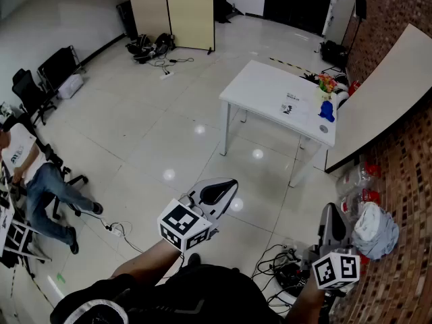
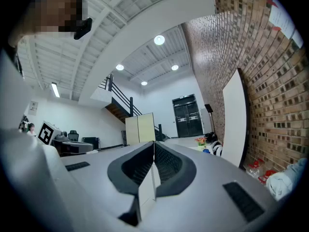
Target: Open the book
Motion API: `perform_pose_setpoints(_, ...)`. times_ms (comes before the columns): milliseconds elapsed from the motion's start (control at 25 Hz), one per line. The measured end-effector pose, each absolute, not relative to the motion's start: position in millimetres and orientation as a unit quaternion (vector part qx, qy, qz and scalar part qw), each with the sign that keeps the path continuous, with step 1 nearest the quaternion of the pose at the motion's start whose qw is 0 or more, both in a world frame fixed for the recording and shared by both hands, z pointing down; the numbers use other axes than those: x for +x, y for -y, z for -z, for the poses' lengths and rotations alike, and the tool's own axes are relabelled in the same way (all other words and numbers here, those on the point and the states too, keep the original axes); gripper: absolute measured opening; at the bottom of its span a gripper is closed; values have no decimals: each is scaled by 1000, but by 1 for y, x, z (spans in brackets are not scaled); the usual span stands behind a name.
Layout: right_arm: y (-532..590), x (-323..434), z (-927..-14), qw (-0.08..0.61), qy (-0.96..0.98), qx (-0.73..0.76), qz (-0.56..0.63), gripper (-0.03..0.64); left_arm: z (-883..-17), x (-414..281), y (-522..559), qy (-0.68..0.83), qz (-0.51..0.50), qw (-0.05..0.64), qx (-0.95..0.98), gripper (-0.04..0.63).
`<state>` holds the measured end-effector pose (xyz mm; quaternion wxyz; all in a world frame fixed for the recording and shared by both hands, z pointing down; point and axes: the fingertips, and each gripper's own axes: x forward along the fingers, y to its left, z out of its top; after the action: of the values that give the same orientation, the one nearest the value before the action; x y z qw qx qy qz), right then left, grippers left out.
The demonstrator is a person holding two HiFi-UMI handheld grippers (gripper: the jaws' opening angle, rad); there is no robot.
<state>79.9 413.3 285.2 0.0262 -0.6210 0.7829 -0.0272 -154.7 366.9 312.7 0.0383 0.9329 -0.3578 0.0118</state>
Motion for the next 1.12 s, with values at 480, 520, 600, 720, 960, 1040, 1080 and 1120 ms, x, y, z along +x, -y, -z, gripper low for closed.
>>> perform_pose_setpoints(480,-367,116,-290,4,-803,-595,25,0,-321,-92,-330,363,-20,33,931,-3)
perform_pose_setpoints(520,-360,116,-290,7,-803,-596,26,0,-321,-90,-323,360,-22,32,932,-3)
perform_pose_setpoints(600,-343,114,-288,7,-803,-596,22,0,-321,-93,-304,359,-21,31,933,-3)
perform_pose_setpoints(720,-312,106,-288,10,-805,-593,7,0,-324,-103,-269,364,-15,29,931,-3)
perform_pose_setpoints(960,-238,91,-286,6,-786,-618,21,0,-328,-123,-185,345,-16,42,938,-3)
perform_pose_setpoints(1040,-212,92,-285,8,-775,-631,24,0,-325,-125,-156,336,-12,40,941,-3)
perform_pose_setpoints(1080,-201,92,-286,12,-769,-638,26,0,-325,-126,-142,333,-11,39,942,-3)
perform_pose_setpoints(1120,-191,92,-286,15,-764,-644,27,0,-324,-128,-130,331,-10,39,943,-3)
